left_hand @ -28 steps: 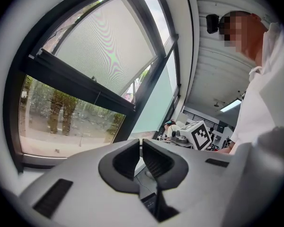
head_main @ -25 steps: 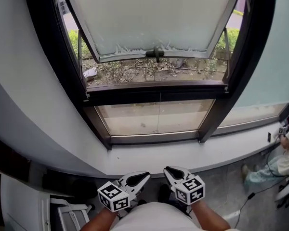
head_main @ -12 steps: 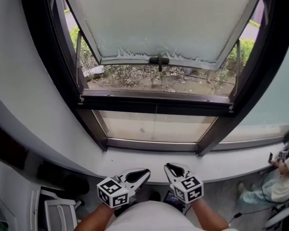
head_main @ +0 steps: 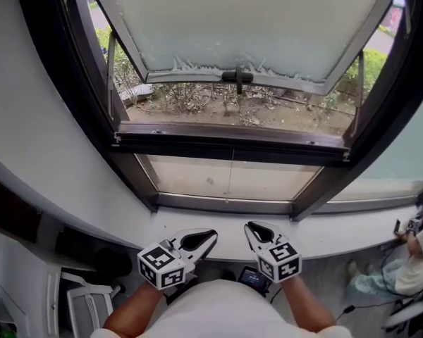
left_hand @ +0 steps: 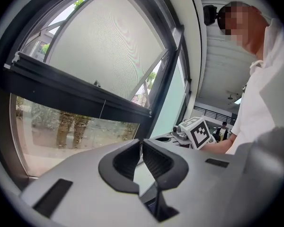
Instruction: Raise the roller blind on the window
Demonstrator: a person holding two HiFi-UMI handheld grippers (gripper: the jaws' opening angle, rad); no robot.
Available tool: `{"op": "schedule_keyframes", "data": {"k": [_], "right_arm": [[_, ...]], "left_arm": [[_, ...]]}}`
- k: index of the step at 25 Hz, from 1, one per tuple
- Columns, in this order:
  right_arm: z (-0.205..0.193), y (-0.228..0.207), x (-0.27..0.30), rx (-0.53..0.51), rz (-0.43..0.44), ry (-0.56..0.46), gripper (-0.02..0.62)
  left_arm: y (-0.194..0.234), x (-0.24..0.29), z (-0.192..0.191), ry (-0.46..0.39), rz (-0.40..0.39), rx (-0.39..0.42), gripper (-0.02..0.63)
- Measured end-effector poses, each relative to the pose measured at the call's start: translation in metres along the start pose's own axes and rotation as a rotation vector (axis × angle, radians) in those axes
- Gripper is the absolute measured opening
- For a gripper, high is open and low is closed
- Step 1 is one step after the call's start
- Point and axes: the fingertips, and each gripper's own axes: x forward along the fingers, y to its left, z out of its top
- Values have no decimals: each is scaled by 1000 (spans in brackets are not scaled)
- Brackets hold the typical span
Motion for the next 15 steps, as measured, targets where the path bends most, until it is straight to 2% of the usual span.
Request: {"op": "schedule_keyframes", "data": {"k": [8, 11, 15], "right_arm": [[16, -2, 15, -13, -37, -16, 28], [27, -6, 18, -69, -61, -11, 28], [50, -17, 24, -202, -101, -4, 28]], "left_arm": [[29, -8, 18, 2, 0, 41, 25], [38, -9, 24, 9, -1, 77, 25], [58, -9, 42, 7, 20, 145, 25]]}}
